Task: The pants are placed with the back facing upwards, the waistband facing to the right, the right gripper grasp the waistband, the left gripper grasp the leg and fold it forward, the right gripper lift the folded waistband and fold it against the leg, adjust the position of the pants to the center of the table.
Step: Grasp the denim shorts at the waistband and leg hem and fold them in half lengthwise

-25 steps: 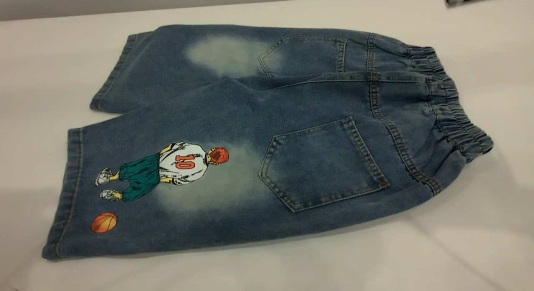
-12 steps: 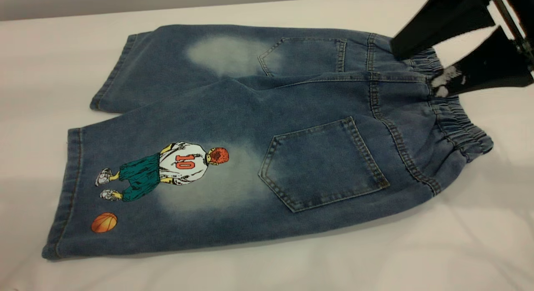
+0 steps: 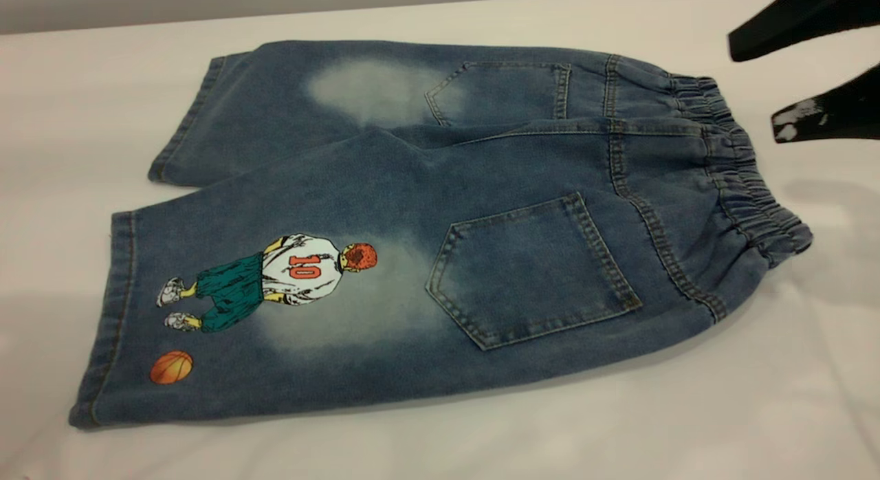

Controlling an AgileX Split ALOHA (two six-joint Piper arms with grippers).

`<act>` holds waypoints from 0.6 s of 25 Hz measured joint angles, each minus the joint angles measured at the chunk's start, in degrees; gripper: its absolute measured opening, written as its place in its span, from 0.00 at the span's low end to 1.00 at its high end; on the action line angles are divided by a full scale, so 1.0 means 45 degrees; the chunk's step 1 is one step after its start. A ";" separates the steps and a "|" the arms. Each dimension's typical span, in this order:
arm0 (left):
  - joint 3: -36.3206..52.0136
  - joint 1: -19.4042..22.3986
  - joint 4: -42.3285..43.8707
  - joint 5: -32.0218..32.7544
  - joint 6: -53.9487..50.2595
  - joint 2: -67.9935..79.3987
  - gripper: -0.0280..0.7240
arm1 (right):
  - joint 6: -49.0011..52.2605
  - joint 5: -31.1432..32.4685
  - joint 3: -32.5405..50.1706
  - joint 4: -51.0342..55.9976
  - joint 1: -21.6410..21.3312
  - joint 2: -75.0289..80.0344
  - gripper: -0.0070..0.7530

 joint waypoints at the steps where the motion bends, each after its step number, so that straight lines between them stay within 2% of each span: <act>1: 0.0000 0.0000 0.0000 0.0000 0.0000 0.0000 0.67 | -0.0085 0.0000 0.0000 0.0034 -0.0115 0.0164 0.70; 10: 0.0000 0.0000 -0.0006 0.0025 0.0147 0.0000 0.67 | -0.1042 -0.0206 0.0000 0.0457 -0.0126 0.1678 0.70; 15: 0.0000 0.0000 -0.0006 -0.0101 0.0159 0.0000 0.67 | -0.0870 -0.1308 0.0000 0.0229 -0.0124 0.2193 0.70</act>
